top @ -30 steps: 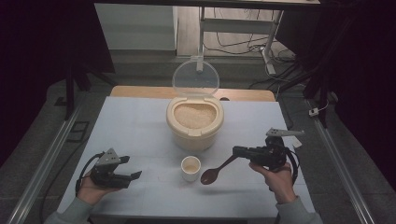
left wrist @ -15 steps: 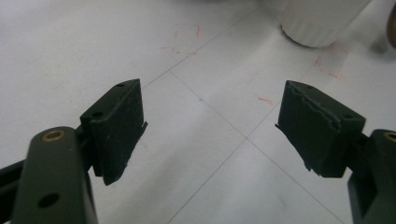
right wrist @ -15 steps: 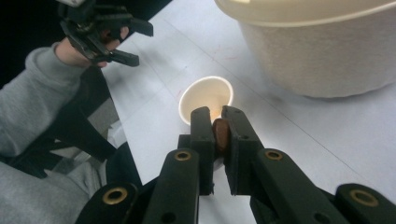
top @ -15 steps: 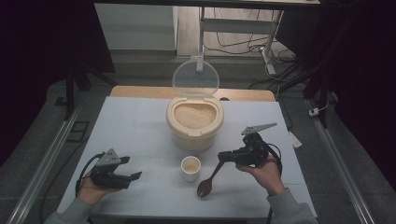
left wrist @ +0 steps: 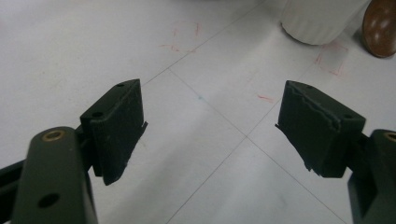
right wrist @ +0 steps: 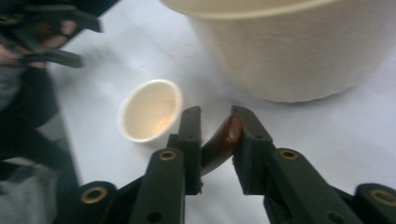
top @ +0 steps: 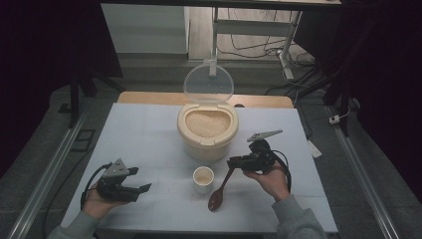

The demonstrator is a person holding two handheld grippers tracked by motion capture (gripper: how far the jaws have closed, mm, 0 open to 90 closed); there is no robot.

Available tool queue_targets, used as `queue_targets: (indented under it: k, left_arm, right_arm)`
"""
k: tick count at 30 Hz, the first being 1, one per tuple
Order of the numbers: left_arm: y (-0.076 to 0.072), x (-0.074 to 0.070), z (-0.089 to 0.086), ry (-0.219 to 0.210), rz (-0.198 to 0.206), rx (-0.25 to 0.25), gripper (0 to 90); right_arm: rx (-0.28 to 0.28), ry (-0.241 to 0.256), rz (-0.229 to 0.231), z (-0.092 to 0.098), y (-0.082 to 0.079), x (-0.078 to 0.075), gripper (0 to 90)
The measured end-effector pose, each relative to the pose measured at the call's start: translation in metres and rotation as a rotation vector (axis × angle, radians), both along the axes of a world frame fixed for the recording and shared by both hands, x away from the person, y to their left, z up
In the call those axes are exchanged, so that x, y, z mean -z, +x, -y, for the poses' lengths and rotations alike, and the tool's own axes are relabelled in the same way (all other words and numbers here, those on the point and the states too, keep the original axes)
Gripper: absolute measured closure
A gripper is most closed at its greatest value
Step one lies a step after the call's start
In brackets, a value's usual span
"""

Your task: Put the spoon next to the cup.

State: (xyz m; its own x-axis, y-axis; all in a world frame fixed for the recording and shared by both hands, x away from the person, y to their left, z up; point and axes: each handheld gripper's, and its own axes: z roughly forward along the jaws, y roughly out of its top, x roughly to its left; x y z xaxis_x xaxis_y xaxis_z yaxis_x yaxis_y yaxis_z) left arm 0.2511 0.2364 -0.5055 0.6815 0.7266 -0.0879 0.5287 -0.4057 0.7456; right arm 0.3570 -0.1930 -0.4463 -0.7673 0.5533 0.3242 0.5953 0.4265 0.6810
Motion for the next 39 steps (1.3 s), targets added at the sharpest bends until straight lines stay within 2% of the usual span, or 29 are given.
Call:
queue_targets:
  k: [4, 9, 14, 18, 24, 29, 34, 39]
  left_arm:
    - [0.000, 0.000, 0.000, 0.003, -0.002, 0.001, 22.5]
    - [0.000, 0.001, 0.003, 0.009, -0.002, 0.008, 22.5]
    - [0.000, 0.001, 0.004, 0.013, -0.004, 0.012, 22.4]
    - [0.000, 0.001, 0.003, 0.010, -0.002, 0.012, 22.5]
    - [0.000, 0.001, 0.003, 0.012, -0.002, 0.013, 22.5]
    - [0.000, 0.001, 0.003, 0.009, 0.000, 0.010, 22.5]
    - [0.000, 0.001, 0.003, 0.010, 0.000, 0.010, 22.5]
    - [0.000, 0.000, 0.002, 0.006, 0.001, 0.006, 22.5]
  right_arm:
    - [0.043, -0.033, 0.043, 0.001, 0.003, 0.013, 65.3]
    - [0.064, -0.093, 0.080, -0.002, 0.008, 0.031, 57.4]
    - [0.089, -0.138, 0.087, -0.006, 0.012, 0.045, 52.2]
    - [0.106, -0.209, 0.099, -0.010, 0.014, 0.054, 49.1]
    - [0.130, -0.246, 0.099, -0.014, 0.015, 0.064, 47.4]
    - [0.134, -0.267, 0.103, -0.015, 0.017, 0.070, 45.9]
    - [0.152, -0.270, 0.131, -0.016, 0.016, 0.070, 40.8]
    - [0.198, -0.200, 0.187, -0.006, 0.012, 0.059, 39.4]
